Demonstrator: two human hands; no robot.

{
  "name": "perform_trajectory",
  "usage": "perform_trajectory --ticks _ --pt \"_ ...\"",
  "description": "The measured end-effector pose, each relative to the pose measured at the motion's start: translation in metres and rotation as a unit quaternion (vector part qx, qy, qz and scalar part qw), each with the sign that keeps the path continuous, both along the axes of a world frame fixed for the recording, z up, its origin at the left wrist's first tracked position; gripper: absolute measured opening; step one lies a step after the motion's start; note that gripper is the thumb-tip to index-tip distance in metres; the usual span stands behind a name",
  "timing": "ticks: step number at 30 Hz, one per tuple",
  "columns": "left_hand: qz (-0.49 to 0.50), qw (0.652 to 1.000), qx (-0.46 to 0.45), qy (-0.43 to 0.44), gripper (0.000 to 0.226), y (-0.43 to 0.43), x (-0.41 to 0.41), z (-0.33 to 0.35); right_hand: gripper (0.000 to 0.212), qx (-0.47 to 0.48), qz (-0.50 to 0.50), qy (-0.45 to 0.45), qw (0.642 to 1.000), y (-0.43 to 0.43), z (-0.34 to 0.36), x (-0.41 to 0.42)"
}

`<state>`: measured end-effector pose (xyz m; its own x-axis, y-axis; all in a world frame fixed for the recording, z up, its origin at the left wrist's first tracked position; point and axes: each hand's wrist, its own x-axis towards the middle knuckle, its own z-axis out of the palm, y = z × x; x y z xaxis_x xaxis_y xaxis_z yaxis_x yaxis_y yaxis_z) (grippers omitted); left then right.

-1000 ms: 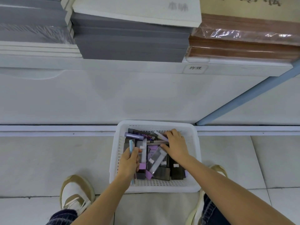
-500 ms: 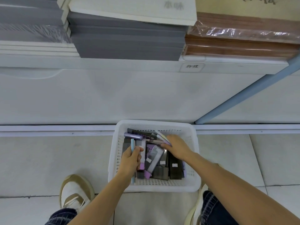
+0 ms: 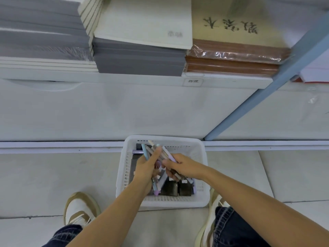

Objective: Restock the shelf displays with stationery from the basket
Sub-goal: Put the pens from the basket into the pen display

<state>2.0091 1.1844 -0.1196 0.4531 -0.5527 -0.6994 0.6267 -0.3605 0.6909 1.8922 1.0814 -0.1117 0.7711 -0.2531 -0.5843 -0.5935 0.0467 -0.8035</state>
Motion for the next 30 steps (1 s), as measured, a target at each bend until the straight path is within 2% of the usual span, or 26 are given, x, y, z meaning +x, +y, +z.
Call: perform_trajectory --ticks 3,8,10,13,16,21,24,30 --pt "0.038 0.998 -0.025 -0.031 0.033 0.003 0.004 0.016 0.031 0.038 -0.005 -0.035 0.999 0.014 0.018 0.009" --pt "0.033 0.992 -0.079 -0.090 0.031 0.011 0.008 0.037 0.036 0.068 -0.021 -0.058 0.996 0.027 0.047 0.018" --pt "0.049 0.990 -0.067 -0.114 0.032 0.014 0.010 0.044 0.041 0.085 -0.032 -0.054 0.994 0.029 0.057 0.020" --pt "0.107 0.985 -0.058 -0.124 0.037 0.020 0.018 0.056 0.045 0.061 -0.013 -0.056 0.997 0.030 0.068 0.020" --pt "0.128 0.977 -0.070 -0.155 0.037 0.024 0.020 0.068 0.043 0.086 0.008 -0.067 0.994 0.039 0.080 0.020" --pt "0.181 0.966 -0.127 -0.134 0.023 0.026 0.010 0.092 0.030 -0.019 -0.022 -0.089 0.996 0.061 0.095 0.025" --pt "0.195 0.957 -0.144 -0.158 0.024 0.028 0.011 0.102 0.027 -0.019 -0.052 -0.117 0.992 0.071 0.105 0.028" --pt "0.133 0.956 -0.155 -0.212 0.016 0.040 0.010 0.114 0.028 -0.007 -0.052 -0.145 0.988 0.079 0.121 0.028"
